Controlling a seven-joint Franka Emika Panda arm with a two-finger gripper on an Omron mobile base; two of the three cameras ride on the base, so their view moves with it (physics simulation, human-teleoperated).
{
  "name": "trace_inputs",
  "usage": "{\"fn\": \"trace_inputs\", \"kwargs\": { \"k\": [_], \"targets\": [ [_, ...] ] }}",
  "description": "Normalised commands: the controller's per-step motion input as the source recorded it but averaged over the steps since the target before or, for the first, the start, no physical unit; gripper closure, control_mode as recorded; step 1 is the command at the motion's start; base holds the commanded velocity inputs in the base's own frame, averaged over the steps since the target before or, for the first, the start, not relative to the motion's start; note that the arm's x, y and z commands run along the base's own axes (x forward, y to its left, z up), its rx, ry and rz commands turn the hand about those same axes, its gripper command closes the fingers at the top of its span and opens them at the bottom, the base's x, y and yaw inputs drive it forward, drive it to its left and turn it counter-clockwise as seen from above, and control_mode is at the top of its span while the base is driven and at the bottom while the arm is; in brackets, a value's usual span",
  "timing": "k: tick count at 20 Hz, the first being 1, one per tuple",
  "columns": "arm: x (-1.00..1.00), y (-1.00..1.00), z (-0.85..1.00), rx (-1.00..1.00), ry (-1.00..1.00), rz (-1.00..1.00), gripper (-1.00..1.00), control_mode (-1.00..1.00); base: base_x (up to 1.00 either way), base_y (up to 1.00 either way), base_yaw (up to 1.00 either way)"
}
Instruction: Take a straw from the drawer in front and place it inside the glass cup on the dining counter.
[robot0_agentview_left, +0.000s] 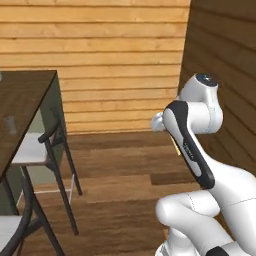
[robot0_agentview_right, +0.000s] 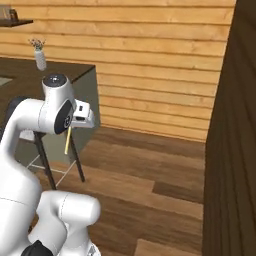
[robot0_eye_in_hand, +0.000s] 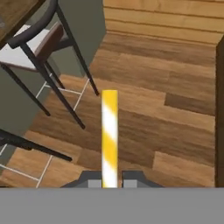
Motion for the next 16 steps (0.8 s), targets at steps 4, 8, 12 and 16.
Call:
{"fn": "trace_inputs", "kwargs": {
  "k": [4,8,12,16],
  "targets": [
    [0.00,0.00,0.00,0.00,0.00,0.00,1.00,1.00,0.70,-0.28,0.69],
    [0.00,0.00,0.00,0.00,0.00,0.00,1.00,1.00,0.67,-0.28,0.67],
    [0.00,0.00,0.00,0.00,0.00,0.00,1.00,1.00,0.69,-0.34,0.65],
    [0.00,0.00,0.00,0.00,0.00,0.00,1.00,1.00,0.57,-0.42,0.63]
  ]
}}
